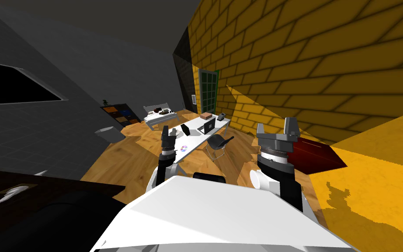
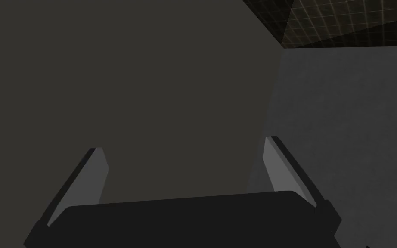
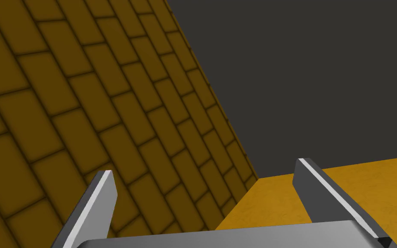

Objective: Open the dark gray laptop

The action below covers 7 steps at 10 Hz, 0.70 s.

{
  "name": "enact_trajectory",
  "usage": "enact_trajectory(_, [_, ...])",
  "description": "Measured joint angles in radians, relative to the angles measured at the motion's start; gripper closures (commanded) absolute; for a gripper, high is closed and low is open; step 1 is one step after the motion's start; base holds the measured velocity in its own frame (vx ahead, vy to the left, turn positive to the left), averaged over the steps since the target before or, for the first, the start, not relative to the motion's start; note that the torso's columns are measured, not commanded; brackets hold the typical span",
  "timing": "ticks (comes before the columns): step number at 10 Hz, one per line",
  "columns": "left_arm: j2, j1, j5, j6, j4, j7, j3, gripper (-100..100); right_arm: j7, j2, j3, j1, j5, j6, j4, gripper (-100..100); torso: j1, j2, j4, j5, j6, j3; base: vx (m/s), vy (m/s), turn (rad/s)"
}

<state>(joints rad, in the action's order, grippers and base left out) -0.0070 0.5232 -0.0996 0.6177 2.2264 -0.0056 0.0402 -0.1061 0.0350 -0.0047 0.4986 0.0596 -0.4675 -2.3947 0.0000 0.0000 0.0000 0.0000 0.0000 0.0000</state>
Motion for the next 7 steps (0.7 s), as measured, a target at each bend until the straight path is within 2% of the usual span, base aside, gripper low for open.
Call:
enact_trajectory(2, [0.0,0.0,0.0,0.0,0.0,0.0,0.0,0,0.0,0.0,0.0,0.0,0.0,0.0,0.0,0,0.0,0.104,0.105,0.0,0.0,-0.209,0.0,0.0,0.0])
enact_trajectory(7, [0.0,0.0,0.0,0.0,0.0,0.0,0.0,0,0.0,0.0,0.0,0.0,0.0,0.0,0.0,0,0.0,0.47,0.47,0.0,0.0,-0.939,0.0,0.0,0.0])
